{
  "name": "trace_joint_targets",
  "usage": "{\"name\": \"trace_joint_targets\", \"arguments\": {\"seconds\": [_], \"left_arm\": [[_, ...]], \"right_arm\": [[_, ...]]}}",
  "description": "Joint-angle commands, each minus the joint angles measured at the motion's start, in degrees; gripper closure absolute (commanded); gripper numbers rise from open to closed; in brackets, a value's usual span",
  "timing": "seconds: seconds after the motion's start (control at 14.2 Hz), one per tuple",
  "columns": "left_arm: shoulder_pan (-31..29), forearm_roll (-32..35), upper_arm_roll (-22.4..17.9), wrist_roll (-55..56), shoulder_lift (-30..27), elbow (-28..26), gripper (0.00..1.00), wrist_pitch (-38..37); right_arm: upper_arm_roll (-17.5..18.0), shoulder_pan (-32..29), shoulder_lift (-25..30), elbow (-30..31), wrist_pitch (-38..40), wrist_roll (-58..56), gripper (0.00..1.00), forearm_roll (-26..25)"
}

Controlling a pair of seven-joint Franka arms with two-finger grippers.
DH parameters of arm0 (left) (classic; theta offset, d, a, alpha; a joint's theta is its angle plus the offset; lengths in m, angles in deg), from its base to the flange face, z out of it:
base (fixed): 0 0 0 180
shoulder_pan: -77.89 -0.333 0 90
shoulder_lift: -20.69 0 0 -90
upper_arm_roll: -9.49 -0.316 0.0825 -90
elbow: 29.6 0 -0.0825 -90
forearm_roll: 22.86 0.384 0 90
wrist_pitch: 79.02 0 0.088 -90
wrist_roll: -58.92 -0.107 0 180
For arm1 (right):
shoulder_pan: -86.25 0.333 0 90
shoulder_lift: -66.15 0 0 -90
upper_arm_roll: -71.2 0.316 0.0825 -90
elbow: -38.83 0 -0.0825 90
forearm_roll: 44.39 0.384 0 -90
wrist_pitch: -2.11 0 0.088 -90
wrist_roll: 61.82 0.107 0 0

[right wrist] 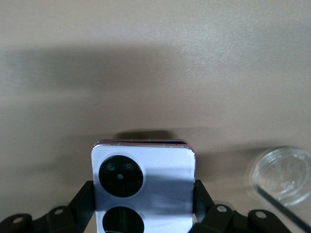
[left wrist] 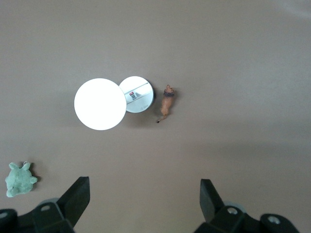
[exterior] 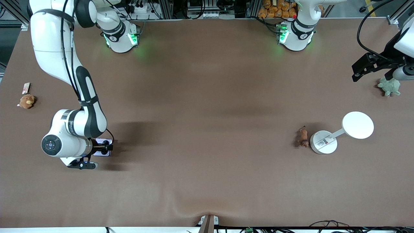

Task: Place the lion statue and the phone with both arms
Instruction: 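Carry the phone with the right gripper and set it beside the glass cup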

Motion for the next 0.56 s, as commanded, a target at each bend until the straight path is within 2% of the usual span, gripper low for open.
{"name": "trace_joint_targets", "arguments": {"seconds": [0.0, 0.07, 0.14, 0.49], "left_arm": [[0.3, -0.9, -0.5, -1.1, -0.7, -0.9, 0.00, -0.3], [0.3, -1.0, -0.5, -1.1, -0.7, -0.9, 0.00, -0.3], [0.6, -1.1, -0.5, -1.1, -0.7, -0.9, 0.00, -0.3], [0.4, -1.1, -0.4, -1.0, -0.7, -1.7, 0.00, -0.3]], "right_arm": [[0.8, -1.6, 0.5, 0.7, -0.2, -1.3, 0.46, -0.9], [0.8, -1.7, 0.5, 0.8, -0.2, -1.3, 0.19, -0.9], [0.8, -1.9, 0.5, 0.7, -0.2, -1.3, 0.00, -0.9], [0.8, -0.9, 1.4, -1.7, 0.5, -1.0, 0.00, -0.9]]}}
